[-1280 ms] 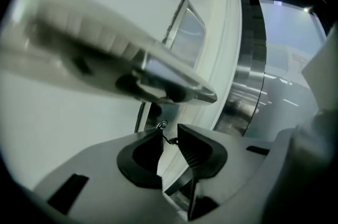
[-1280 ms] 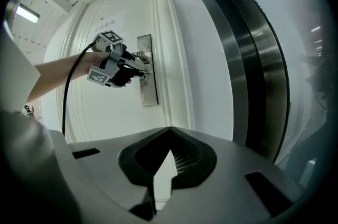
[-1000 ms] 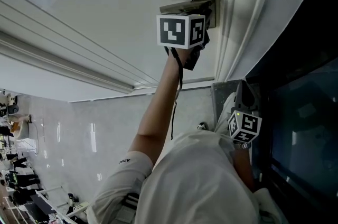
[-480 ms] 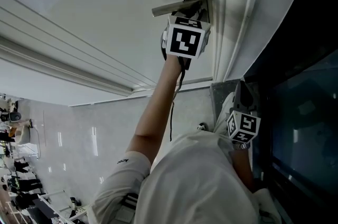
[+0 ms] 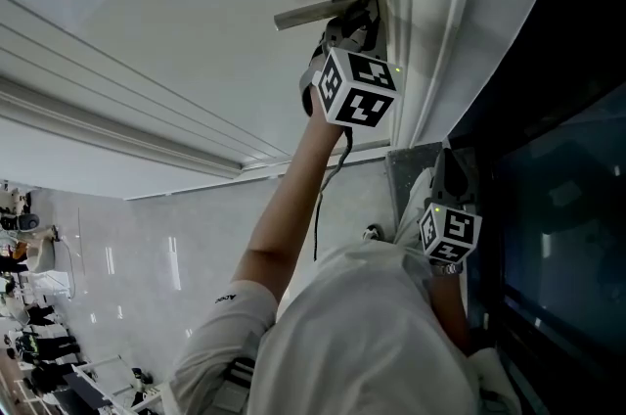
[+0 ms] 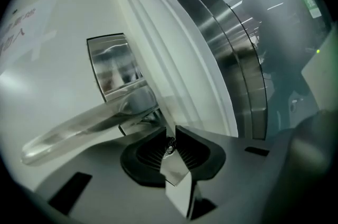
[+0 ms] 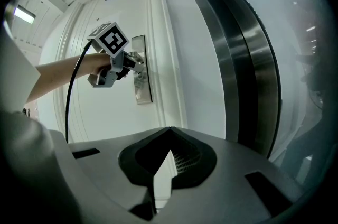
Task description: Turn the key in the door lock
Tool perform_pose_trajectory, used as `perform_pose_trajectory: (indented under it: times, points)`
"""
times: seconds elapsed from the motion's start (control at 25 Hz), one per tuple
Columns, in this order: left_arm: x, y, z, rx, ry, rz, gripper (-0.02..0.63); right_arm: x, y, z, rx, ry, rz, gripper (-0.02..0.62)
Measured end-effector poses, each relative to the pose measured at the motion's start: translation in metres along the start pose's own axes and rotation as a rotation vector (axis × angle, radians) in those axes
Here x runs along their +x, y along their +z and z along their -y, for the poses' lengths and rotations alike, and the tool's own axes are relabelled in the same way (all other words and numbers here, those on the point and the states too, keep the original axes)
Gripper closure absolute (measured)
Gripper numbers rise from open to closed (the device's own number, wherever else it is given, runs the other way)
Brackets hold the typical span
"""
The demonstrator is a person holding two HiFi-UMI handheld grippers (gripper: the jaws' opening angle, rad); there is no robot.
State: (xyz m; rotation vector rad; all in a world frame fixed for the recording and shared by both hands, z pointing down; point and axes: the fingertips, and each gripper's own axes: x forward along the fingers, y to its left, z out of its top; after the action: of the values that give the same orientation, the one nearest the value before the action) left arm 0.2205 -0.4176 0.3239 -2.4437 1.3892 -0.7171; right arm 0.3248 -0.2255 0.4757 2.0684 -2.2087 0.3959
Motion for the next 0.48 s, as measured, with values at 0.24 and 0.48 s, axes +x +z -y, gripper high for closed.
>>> perform_pose_trajectory:
  times: [0.24, 0.48]
  points:
    - [0.0, 0.0005, 0.0007, -0.027, 0.005, 0.036, 0.543, -0.0002, -0.0036, 0.0004, -0.001, -0.006, -0.01, 0.603]
    - [-0.009, 0.007, 0.0005, 0.009, 0.061, 0.128, 0.541, -0.0008, -0.0033, -0.0038, -0.014, -0.004, -0.018, 0.603]
